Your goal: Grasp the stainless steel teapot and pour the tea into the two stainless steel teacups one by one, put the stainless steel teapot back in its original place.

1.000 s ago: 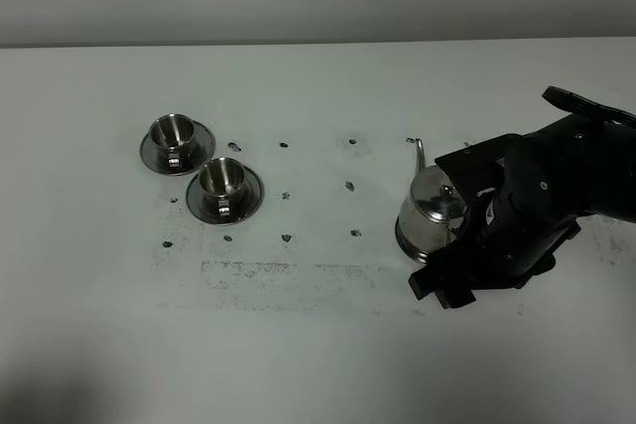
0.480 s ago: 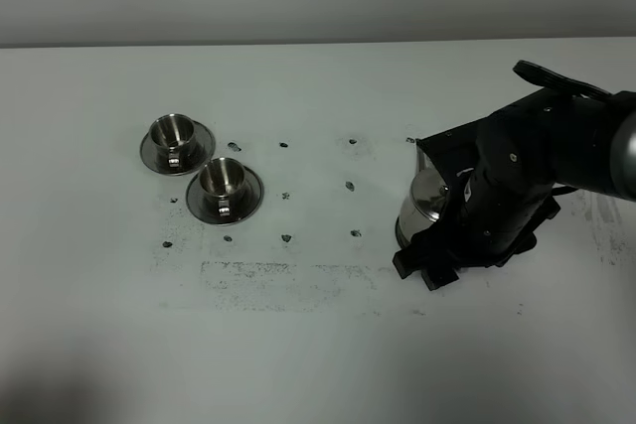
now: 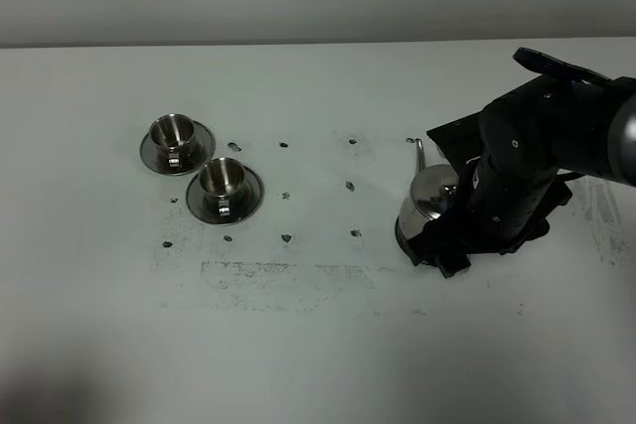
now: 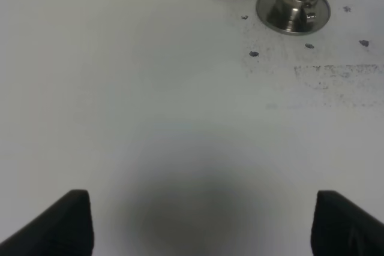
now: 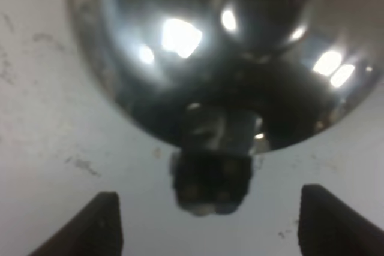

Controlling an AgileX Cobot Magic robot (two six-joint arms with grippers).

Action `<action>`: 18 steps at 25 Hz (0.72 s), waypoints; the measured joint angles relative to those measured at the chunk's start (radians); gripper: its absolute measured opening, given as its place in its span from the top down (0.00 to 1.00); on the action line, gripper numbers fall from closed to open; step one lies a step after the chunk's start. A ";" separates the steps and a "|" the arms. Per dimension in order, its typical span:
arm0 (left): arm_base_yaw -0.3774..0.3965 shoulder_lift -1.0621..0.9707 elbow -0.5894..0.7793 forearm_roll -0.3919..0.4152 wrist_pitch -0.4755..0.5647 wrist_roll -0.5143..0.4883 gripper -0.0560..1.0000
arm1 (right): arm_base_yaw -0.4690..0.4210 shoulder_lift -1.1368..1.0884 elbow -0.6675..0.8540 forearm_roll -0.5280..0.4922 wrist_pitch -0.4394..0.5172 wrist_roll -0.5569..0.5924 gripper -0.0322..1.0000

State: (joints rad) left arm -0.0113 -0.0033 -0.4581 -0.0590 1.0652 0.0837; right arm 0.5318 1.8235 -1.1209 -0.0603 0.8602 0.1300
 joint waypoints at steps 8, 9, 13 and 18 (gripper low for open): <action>0.000 0.000 0.000 0.000 0.000 0.000 0.27 | -0.010 0.002 -0.007 -0.002 -0.015 0.000 0.39; 0.000 0.000 0.000 0.000 0.000 0.000 0.27 | -0.010 0.007 -0.014 0.000 -0.014 0.000 0.39; 0.000 0.000 0.000 0.000 0.000 0.000 0.27 | -0.010 0.031 -0.041 0.003 -0.009 0.000 0.39; 0.000 0.000 0.000 0.000 -0.001 0.000 0.27 | -0.010 0.055 -0.056 0.002 -0.007 0.000 0.39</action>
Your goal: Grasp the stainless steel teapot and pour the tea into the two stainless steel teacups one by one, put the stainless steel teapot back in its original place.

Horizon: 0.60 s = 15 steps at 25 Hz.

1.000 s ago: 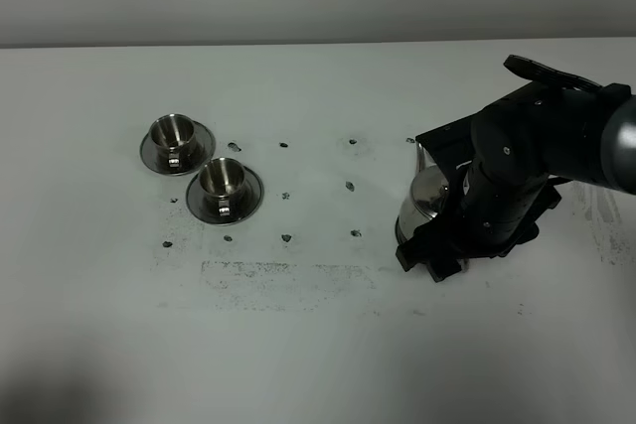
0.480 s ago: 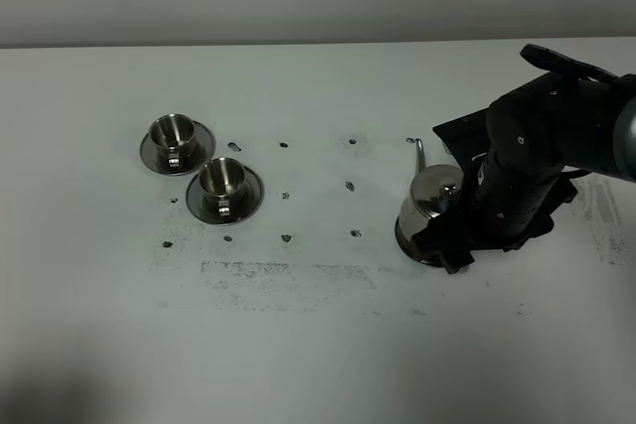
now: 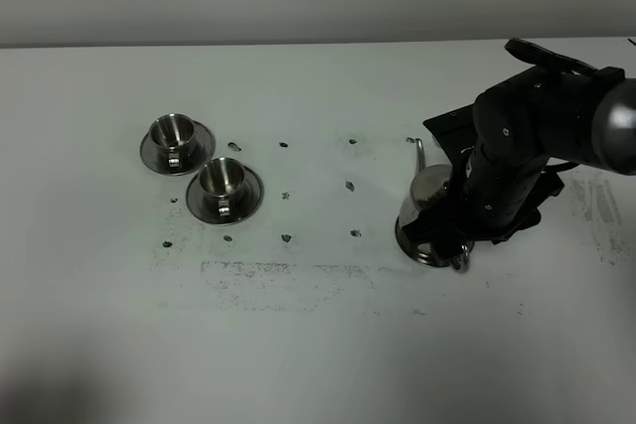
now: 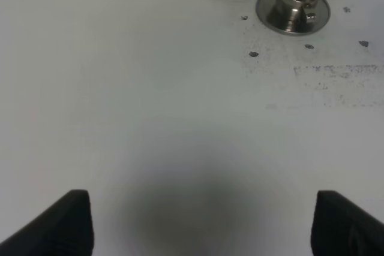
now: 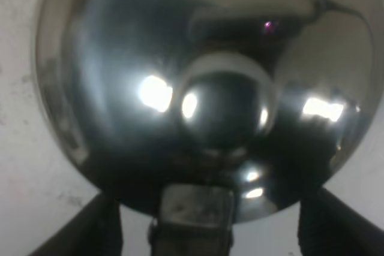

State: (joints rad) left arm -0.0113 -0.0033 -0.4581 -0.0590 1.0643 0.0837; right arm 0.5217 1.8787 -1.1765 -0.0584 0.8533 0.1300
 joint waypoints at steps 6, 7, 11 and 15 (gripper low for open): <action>0.000 0.000 0.000 0.000 0.000 0.000 0.27 | -0.002 0.005 -0.006 -0.001 0.000 0.000 0.39; 0.000 0.000 0.000 0.000 0.000 0.000 0.27 | -0.004 0.005 -0.006 -0.001 0.000 0.000 0.39; 0.000 0.000 0.000 0.000 0.000 0.000 0.27 | -0.022 0.005 -0.007 -0.001 0.002 -0.003 0.39; 0.000 0.000 0.000 0.000 0.000 0.000 0.27 | -0.032 0.005 -0.007 -0.006 0.009 -0.003 0.39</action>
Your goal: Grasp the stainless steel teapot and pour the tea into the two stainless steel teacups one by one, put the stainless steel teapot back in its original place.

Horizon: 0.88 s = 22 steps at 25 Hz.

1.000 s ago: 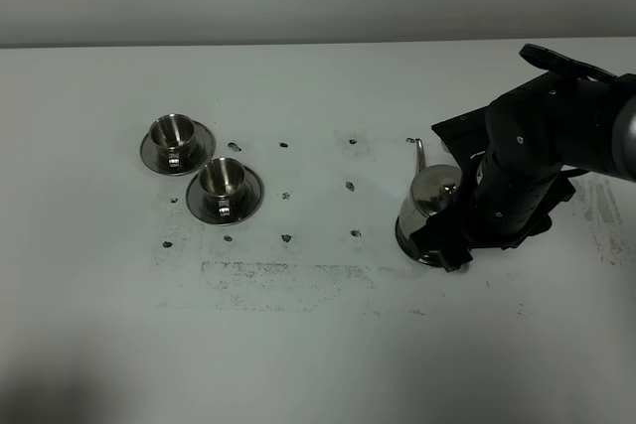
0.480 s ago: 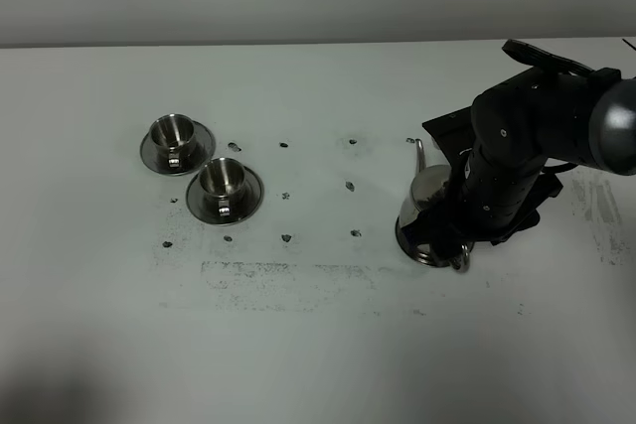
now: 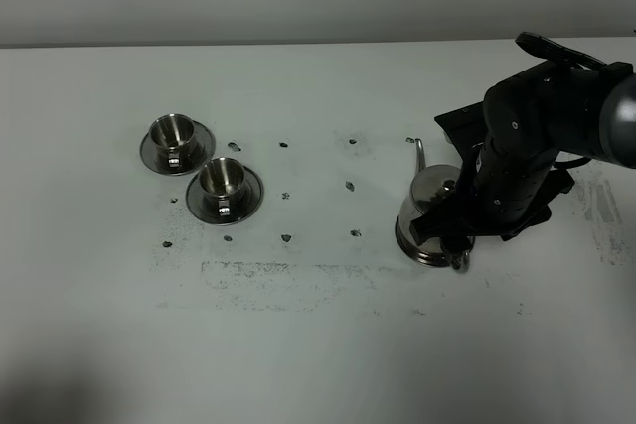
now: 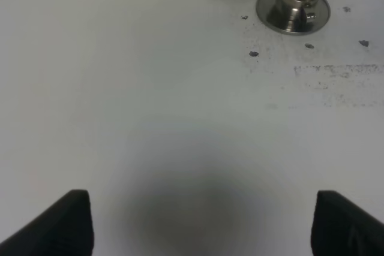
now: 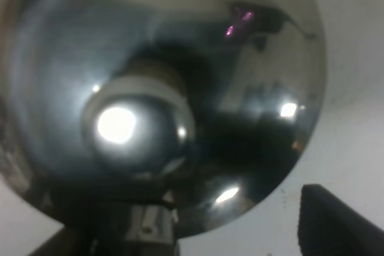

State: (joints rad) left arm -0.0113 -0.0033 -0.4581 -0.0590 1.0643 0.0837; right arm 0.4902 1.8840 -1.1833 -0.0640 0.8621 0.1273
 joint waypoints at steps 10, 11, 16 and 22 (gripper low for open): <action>0.000 0.000 0.000 0.000 0.000 0.000 0.27 | 0.000 0.000 0.000 0.000 -0.005 0.000 0.39; 0.000 0.000 0.000 0.000 0.000 0.000 0.27 | 0.000 0.000 0.000 0.000 -0.005 0.000 0.39; 0.000 0.000 0.000 0.000 0.000 0.000 0.27 | 0.000 0.000 0.000 0.004 -0.007 0.000 0.39; 0.000 0.000 0.000 0.000 0.000 0.000 0.27 | 0.000 0.000 0.000 0.023 -0.018 -0.005 0.39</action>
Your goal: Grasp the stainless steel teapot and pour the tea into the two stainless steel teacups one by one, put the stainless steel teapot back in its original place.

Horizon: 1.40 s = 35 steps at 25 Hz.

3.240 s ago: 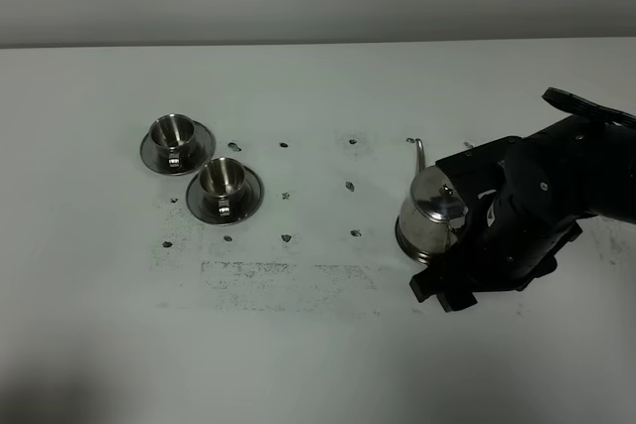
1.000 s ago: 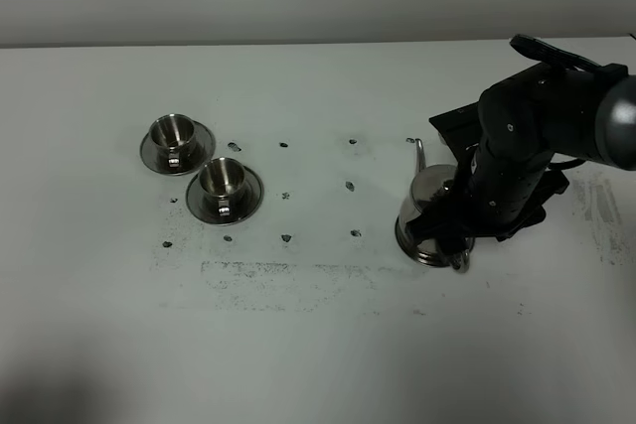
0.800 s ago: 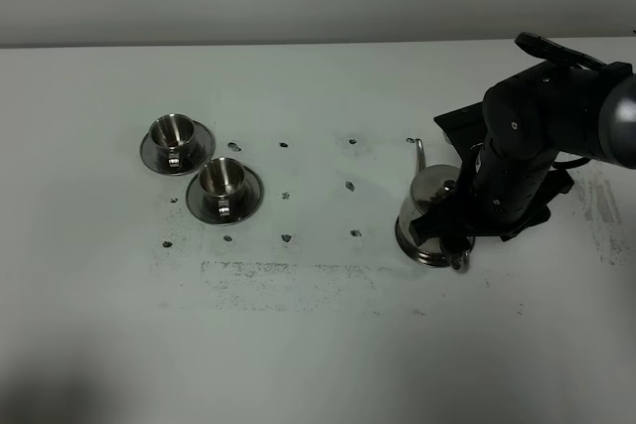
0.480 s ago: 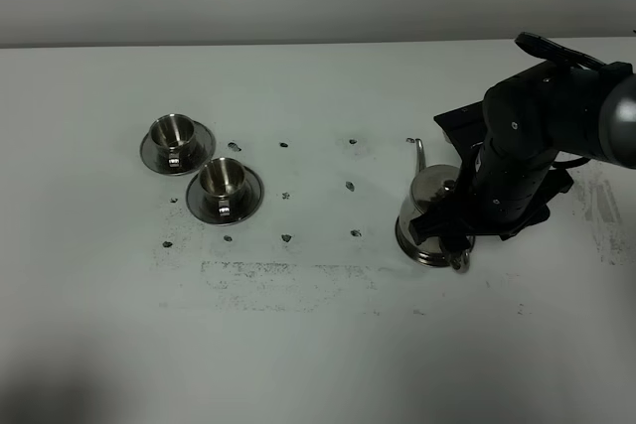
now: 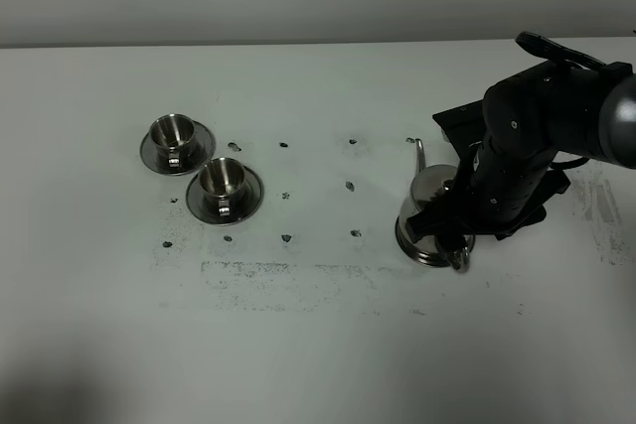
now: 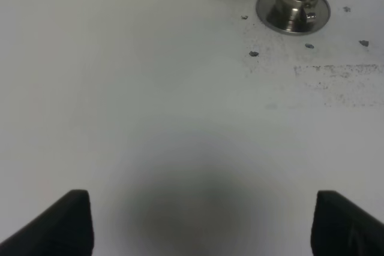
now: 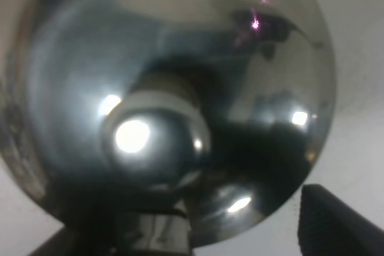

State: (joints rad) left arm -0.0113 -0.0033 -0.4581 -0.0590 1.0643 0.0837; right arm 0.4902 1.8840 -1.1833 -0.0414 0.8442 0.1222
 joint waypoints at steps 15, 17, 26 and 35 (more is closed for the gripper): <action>0.000 0.000 0.000 0.000 0.000 0.000 0.27 | 0.000 0.000 0.000 0.025 -0.027 -0.026 0.39; 0.000 0.000 0.000 0.000 0.000 0.000 0.27 | 0.000 0.000 0.000 0.025 -0.029 -0.031 0.39; 0.000 0.000 0.000 0.000 0.000 0.000 0.27 | 0.000 0.015 0.000 0.026 -0.029 -0.033 0.39; 0.000 0.000 0.000 0.000 0.000 0.000 0.27 | 0.000 0.029 -0.022 0.026 -0.019 -0.036 0.39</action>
State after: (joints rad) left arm -0.0113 -0.0033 -0.4579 -0.0590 1.0643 0.0837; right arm 0.4902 1.9126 -1.2051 -0.0150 0.8251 0.0858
